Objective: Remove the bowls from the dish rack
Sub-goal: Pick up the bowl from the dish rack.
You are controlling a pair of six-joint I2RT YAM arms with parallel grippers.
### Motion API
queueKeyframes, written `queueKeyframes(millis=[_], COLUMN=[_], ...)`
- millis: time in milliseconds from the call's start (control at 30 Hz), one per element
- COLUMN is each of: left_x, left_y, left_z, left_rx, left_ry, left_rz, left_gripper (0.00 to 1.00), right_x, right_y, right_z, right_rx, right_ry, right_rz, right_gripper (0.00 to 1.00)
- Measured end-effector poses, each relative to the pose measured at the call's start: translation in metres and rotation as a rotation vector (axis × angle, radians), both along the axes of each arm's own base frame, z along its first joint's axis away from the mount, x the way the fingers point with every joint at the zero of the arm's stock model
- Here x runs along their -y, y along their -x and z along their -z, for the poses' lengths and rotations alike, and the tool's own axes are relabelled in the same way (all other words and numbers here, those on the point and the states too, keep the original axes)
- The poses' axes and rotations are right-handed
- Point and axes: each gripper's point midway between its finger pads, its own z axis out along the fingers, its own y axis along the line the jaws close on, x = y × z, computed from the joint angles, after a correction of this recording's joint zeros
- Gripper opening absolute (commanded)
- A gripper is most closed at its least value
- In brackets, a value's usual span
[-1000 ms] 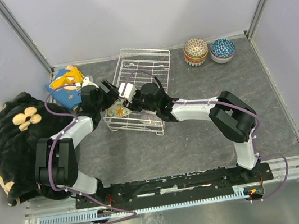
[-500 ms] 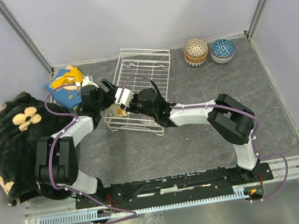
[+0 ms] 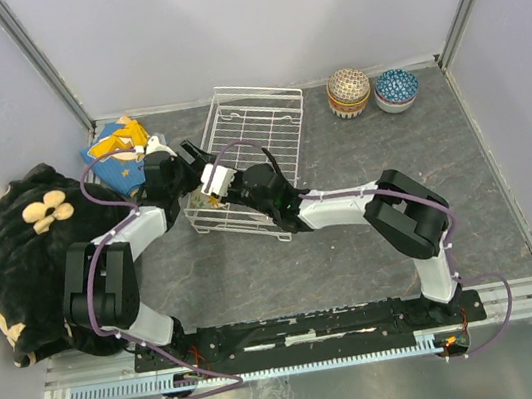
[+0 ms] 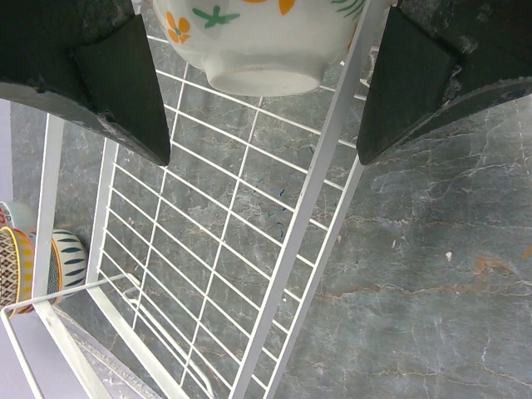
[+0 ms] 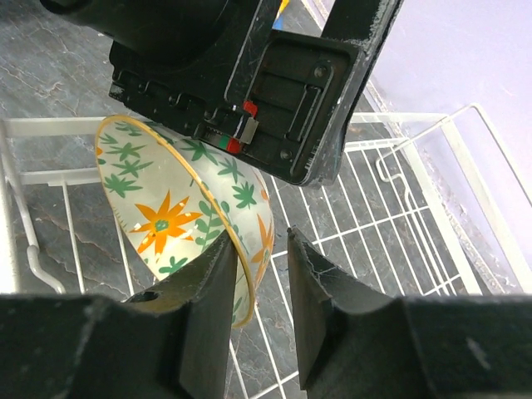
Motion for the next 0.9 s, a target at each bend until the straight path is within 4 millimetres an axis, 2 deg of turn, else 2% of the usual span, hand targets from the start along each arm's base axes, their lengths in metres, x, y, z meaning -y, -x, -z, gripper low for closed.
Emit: queueKeyframes(millis=[333,900], left_x=[0.0008,0.0011], left_y=[0.0003,-0.0006], left_z=[0.0,0.0002], left_rx=[0.0,0.002], left_ry=[0.002,0.003], left_rz=[0.004,0.005], left_gripper=[0.99,0.99], right_x=[-0.0001,-0.0018], right_y=[-0.0014,-0.0005], right_z=[0.0075,0.0048], right_rx=[0.057,0.099], right_ry=[0.048,0.053], right_rz=[0.026,0.033], right_gripper=[0.35,0.26])
